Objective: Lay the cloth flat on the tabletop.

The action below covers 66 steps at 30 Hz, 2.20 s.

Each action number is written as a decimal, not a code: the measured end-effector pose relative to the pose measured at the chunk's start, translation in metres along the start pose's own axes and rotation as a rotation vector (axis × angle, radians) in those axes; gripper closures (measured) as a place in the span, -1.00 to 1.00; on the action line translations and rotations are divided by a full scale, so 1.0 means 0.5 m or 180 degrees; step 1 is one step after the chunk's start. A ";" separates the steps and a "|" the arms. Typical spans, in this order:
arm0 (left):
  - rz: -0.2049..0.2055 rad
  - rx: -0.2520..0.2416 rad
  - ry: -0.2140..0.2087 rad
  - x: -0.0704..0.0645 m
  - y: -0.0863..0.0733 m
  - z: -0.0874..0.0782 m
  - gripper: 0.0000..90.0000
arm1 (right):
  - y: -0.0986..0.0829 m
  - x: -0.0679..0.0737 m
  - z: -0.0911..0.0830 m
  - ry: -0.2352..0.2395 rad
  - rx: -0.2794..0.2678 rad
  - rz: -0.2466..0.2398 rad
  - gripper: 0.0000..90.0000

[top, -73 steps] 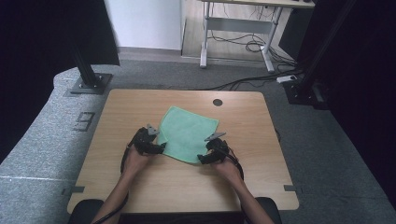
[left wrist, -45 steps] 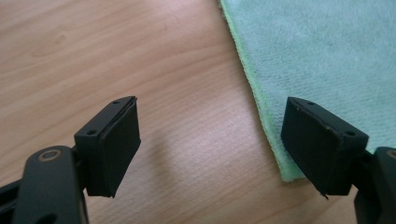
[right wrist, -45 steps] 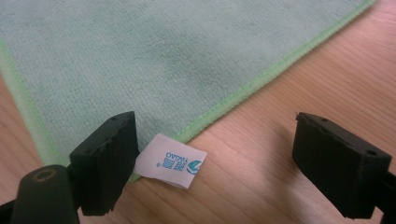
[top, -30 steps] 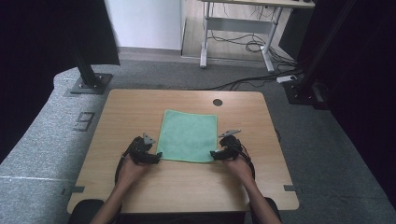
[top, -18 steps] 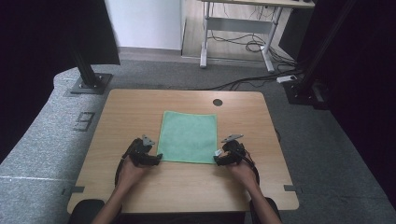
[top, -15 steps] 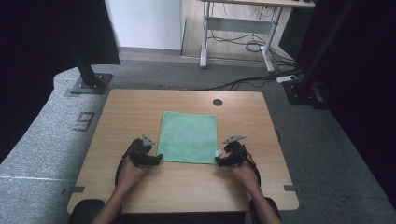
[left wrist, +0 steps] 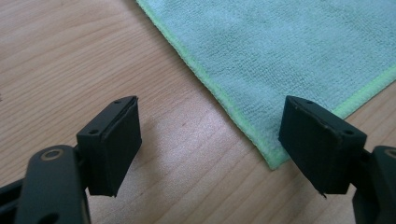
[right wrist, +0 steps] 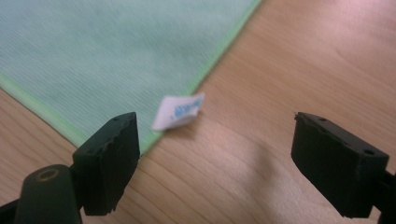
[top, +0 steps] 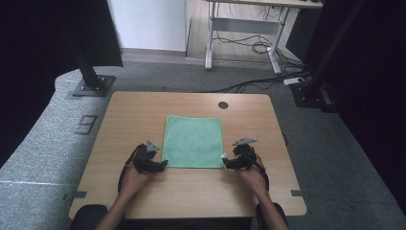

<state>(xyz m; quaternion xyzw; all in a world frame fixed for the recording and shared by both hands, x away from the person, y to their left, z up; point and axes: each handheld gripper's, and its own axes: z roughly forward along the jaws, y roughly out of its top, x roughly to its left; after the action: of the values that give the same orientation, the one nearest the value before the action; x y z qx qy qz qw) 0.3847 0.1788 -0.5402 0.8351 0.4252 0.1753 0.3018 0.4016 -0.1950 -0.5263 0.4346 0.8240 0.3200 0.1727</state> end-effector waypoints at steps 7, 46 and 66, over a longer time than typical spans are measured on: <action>-0.0008 -0.0010 -0.0063 -0.004 -0.003 0.000 -0.54 | 0.001 0.014 0.037 0.0024 0.0187 -0.0091 -0.67; 0.0170 -0.0125 -0.0181 -0.013 -0.039 -0.080 -0.66 | -0.058 0.016 -0.042 0.0125 -0.0042 -0.0001 -0.67; -0.0076 0.0037 -0.0106 0.051 -0.093 -0.060 -1.00 | -0.119 -0.044 -0.042 -0.0119 0.0076 0.0202 -1.00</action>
<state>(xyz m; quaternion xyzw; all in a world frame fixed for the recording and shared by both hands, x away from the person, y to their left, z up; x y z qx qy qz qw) 0.3547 0.2313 -0.5470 0.8345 0.4310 0.1553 0.3060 0.3661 -0.2457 -0.5508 0.4684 0.8102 0.3072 0.1728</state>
